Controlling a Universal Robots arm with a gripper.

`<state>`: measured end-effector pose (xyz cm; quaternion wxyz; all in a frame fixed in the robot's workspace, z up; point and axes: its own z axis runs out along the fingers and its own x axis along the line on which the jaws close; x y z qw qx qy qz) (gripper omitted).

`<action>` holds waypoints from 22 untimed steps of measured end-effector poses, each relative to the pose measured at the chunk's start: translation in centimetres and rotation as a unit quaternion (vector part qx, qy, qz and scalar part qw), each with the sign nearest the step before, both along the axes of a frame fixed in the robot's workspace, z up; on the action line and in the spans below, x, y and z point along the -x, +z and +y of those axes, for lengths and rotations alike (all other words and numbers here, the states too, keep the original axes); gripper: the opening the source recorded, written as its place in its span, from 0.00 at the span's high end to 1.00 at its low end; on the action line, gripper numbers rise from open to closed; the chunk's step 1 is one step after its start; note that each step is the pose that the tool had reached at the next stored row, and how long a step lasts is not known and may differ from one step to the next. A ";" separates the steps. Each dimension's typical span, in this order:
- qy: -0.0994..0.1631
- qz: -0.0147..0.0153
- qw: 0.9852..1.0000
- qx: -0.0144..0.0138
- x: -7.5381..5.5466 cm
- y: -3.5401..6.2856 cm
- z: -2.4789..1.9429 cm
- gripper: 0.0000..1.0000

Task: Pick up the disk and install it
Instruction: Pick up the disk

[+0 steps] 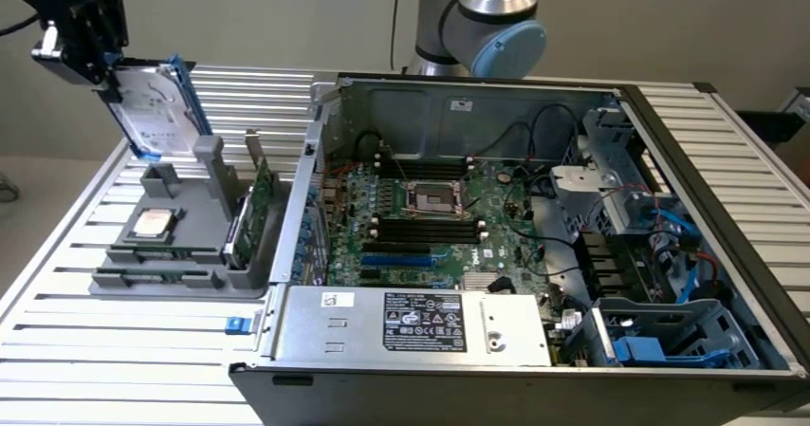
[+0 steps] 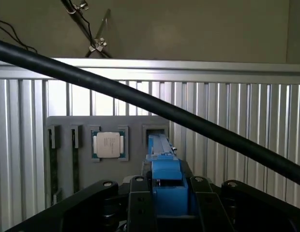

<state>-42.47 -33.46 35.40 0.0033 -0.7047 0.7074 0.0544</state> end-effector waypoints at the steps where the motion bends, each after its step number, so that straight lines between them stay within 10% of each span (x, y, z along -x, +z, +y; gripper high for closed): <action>1: 0.000 0.000 1.000 0.000 0.0 0.43 0.00 0.67; 22: 0.000 0.000 1.000 0.000 0.0 9.53 0.00 0.67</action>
